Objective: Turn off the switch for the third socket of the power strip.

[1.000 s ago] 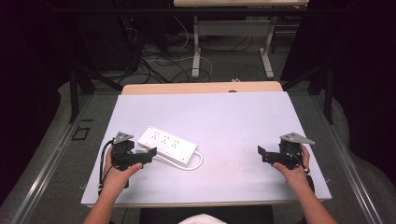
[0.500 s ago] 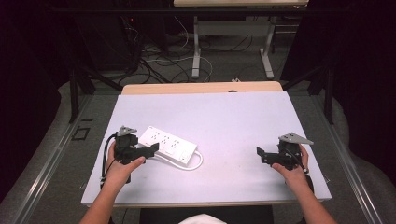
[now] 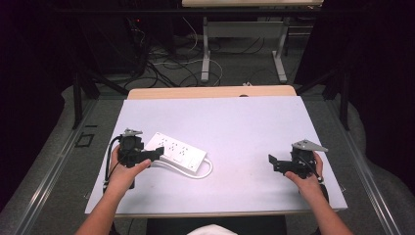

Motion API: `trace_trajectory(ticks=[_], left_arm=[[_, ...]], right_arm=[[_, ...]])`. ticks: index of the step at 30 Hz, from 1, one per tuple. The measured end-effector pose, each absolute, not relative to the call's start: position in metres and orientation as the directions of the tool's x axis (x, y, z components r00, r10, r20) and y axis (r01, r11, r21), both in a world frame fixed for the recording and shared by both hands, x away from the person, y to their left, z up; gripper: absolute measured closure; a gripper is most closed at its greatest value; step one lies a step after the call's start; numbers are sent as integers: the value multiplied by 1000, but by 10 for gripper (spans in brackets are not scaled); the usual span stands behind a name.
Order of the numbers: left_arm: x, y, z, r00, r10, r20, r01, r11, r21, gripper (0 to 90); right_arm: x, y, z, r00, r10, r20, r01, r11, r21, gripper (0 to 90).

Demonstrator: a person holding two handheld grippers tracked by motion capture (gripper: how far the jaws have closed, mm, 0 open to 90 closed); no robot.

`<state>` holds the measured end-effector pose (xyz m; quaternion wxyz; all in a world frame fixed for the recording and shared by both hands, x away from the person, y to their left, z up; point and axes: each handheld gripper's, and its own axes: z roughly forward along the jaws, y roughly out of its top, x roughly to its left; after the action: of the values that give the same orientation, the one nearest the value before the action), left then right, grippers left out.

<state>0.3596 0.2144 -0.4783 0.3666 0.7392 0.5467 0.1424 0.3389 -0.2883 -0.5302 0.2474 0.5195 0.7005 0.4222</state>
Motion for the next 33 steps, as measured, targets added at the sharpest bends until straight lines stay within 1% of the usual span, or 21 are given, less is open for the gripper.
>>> trace_trajectory(ticks=[4, 16, 17, 21, 25, 31, 33], left_arm=[[362, 216, -476, 356, 911, -211, 717, -121, 687, 168], [373, 219, -471, 337, 918, -208, 752, -129, 647, 205], [374, 220, -470, 348, 915, -205, 754, -143, 641, 206], [378, 218, -471, 343, 912, -226, 769, -134, 625, 208], [381, 217, -472, 353, 910, -216, 773, -154, 616, 210], [384, 215, -474, 359, 913, -194, 780, -179, 600, 235], [385, 214, -476, 354, 917, -183, 777, -179, 604, 267]], right_arm=[[339, -288, -531, -339, 936, 92, 520, 105, 848, 0], [340, -288, -532, -332, 939, 94, 517, 98, 850, 0], [339, -289, -532, -334, 938, 91, 518, 102, 850, 0], [340, -288, -532, -334, 938, 95, 520, 100, 848, 0], [340, -290, -532, -341, 935, 94, 525, 106, 845, 0], [340, -289, -533, -336, 937, 94, 522, 103, 847, 0], [340, -290, -532, -342, 934, 97, 529, 106, 842, 0]])
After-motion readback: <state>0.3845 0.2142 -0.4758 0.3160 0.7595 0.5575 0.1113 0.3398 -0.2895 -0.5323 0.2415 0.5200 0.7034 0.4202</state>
